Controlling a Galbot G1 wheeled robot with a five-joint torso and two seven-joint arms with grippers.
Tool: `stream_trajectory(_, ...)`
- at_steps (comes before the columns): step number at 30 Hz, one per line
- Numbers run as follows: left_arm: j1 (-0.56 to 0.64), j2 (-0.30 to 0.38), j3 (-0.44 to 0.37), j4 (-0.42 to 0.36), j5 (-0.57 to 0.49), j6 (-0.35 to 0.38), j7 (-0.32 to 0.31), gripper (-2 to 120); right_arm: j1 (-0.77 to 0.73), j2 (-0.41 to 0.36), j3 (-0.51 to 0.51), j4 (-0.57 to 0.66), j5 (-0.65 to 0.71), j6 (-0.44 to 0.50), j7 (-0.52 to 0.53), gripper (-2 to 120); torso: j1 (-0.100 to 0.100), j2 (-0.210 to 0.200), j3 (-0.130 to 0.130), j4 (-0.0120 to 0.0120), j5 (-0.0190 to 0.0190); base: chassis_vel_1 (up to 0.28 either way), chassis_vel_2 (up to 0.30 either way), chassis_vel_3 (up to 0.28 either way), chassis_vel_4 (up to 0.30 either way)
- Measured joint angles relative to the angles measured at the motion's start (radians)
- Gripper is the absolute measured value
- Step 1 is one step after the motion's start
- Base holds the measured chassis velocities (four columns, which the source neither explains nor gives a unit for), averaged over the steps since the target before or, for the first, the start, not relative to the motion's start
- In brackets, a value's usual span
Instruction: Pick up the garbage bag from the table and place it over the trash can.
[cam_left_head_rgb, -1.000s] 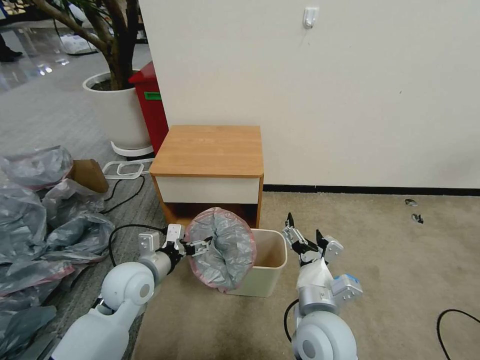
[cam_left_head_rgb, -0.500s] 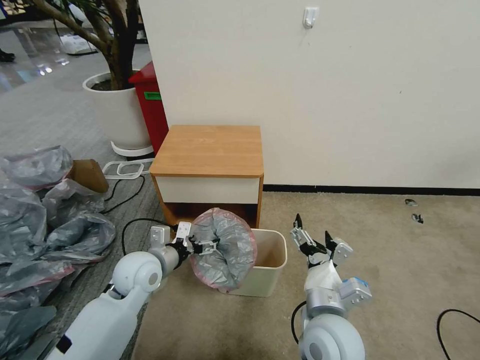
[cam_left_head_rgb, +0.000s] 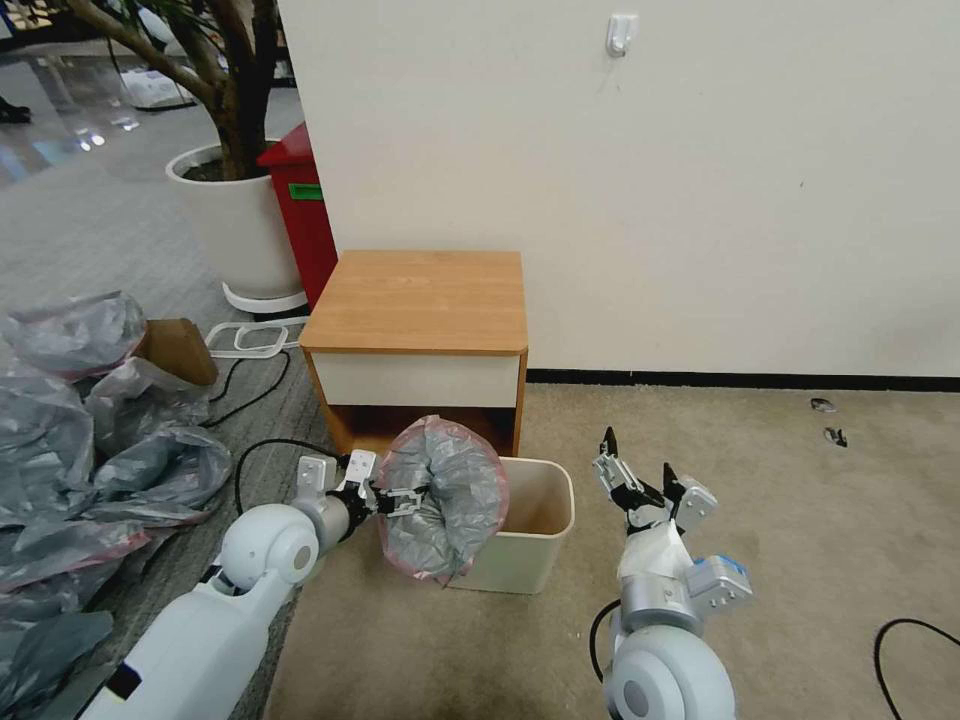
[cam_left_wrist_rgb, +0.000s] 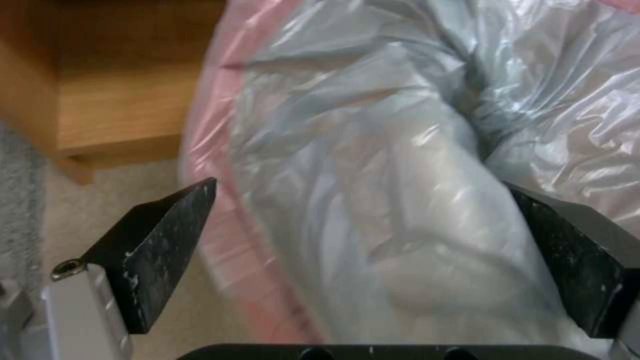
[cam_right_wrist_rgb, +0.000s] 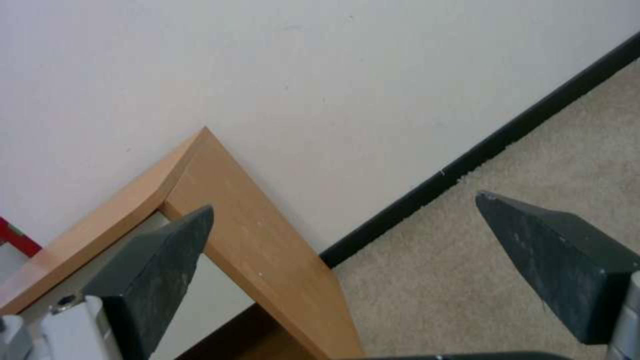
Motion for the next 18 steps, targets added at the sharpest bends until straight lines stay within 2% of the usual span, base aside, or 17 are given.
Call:
stream_trajectory(4, -0.04, -0.013, 0.042, 0.031, -0.006, -0.001, 0.0, 91, -0.004, -0.007, 0.0, 0.005, -0.007, 0.001, 0.0, 100, 0.0, 0.0, 0.0, -0.0001, -0.0001, 0.0, 0.0, 0.0, 0.0)
stream_trajectory(7, -0.074, -0.032, 0.081, 0.068, -0.007, -0.001, 0.0, 77, -0.015, -0.009, 0.004, 0.018, -0.009, 0.003, 0.0, 100, 0.0, 0.0, 0.0, -0.0002, -0.0001, 0.0, 0.0, 0.0, 0.0)
stream_trajectory(8, -0.074, -0.032, 0.081, 0.068, -0.007, -0.001, 0.0, 77, -0.015, -0.009, 0.004, 0.018, -0.009, 0.003, 0.0, 100, 0.0, 0.0, 0.0, -0.0002, -0.0001, 0.0, 0.0, 0.0, 0.0)
stream_trajectory(11, -0.087, -0.041, 0.092, 0.099, -0.001, -0.003, 0.0, 62, -0.024, -0.009, 0.016, 0.03, -0.009, 0.005, 0.0, 100, 0.0, 0.0, 0.0, -0.0002, 0.0, 0.0, 0.0, 0.0, 0.0)
stream_trajectory(14, -0.087, -0.041, 0.09, 0.105, -0.001, -0.005, 0.0, 56, -0.025, -0.01, 0.024, 0.032, -0.009, 0.007, 0.001, 100, 0.0, 0.0, 0.0, -0.0001, 0.0002, 0.0, 0.0, 0.0, 0.0)
stream_trajectory(15, -0.087, -0.041, 0.089, 0.108, 0.0, -0.006, 0.0, 49, -0.025, -0.01, 0.025, 0.032, -0.009, 0.008, 0.001, 100, 0.0, 0.0, 0.0, 0.0, 0.0002, 0.0, 0.0, 0.0, 0.0)
stream_trajectory(16, -0.087, -0.041, 0.089, 0.108, 0.0, -0.006, 0.0, 49, -0.025, -0.01, 0.025, 0.032, -0.009, 0.008, 0.001, 100, 0.0, 0.0, 0.0, 0.0, 0.0002, 0.0, 0.0, 0.0, 0.0)
stream_trajectory(18, -0.085, -0.041, 0.085, 0.111, 0.0, -0.006, -0.001, 37, -0.025, -0.009, 0.024, 0.032, -0.009, 0.009, 0.001, 100, 0.0, 0.0, 0.0, -0.0001, 0.0002, 0.0, 0.0, 0.0, 0.0)
